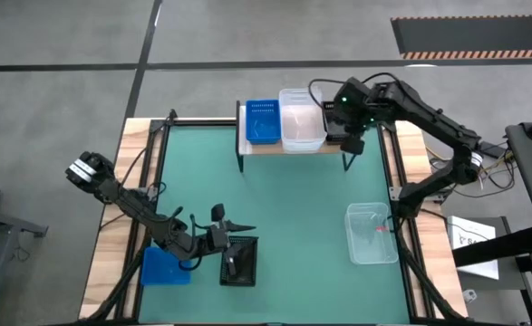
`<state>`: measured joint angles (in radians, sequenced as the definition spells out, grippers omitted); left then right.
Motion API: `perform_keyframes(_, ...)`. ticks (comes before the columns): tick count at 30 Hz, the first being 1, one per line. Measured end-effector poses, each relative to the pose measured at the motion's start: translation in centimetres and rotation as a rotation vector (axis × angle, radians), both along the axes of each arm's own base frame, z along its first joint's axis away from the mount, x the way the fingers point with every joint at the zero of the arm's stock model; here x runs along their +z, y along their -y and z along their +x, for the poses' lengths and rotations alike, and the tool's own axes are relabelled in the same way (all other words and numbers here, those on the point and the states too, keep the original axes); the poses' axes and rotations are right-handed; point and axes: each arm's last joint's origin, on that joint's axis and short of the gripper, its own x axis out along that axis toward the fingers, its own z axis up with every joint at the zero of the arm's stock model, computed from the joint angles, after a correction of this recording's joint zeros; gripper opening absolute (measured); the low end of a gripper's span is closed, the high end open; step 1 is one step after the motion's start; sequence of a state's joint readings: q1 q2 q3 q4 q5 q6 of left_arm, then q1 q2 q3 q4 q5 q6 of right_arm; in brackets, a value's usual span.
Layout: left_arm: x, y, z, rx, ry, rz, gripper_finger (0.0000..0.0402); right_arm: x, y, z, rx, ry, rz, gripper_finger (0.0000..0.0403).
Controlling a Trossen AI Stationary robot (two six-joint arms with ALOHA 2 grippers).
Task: Stack baskets on shelf by color
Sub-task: Stack the right black bin on the black bin on the shelf
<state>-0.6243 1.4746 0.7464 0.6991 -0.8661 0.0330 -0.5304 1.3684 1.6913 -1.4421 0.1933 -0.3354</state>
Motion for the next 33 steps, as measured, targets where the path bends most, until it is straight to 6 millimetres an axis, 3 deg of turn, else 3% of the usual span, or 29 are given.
perform_keyframes(12, 0.2, 0.5, -0.2, -0.017, 0.006, -0.005, 0.0111, -2.7, 0.7, 1.3, -0.030, -0.026, 0.038, 0.0008)
perform_keyframes(22, 0.2, 0.8, -0.4, -0.027, 0.008, -0.006, 0.0111, -0.3, 0.1, 0.2, -0.045, 0.016, 0.010, 0.0008)
perform_keyframes(33, 0.3, 0.9, -0.4, -0.030, 0.010, -0.007, 0.0111, -1.7, 0.5, 0.8, -0.076, -0.031, 0.026, 0.0008)
